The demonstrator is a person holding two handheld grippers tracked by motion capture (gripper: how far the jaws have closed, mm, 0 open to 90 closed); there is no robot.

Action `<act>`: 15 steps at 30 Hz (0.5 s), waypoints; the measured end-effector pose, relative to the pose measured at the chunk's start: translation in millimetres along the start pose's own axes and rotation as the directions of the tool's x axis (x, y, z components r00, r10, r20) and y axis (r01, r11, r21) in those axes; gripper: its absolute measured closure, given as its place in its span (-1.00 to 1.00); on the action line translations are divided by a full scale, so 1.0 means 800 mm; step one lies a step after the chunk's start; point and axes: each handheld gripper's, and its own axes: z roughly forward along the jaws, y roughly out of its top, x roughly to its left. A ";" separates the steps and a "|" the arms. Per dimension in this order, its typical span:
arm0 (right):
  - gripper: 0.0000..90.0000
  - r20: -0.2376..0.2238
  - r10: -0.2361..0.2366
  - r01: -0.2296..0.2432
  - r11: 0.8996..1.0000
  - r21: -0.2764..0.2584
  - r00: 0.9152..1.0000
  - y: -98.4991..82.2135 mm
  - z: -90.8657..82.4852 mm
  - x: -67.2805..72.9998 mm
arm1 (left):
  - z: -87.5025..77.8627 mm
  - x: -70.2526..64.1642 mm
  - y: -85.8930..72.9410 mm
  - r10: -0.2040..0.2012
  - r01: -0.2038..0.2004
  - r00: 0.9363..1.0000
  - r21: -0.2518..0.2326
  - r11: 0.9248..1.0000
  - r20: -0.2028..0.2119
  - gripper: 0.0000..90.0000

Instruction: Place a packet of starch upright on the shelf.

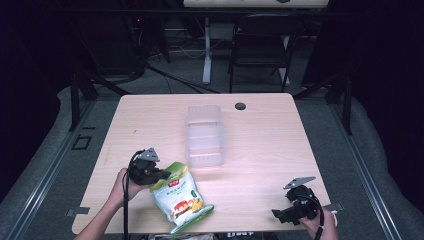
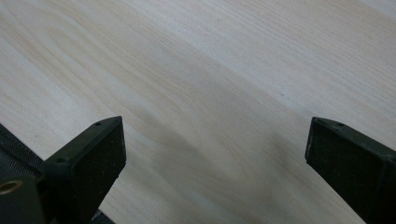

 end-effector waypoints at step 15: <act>-0.90 0.002 -0.002 0.002 1.000 -0.002 1.000 0.000 0.000 0.001 | -0.020 0.003 -0.006 -0.021 0.018 0.999 -0.058 0.998 -0.043 1.00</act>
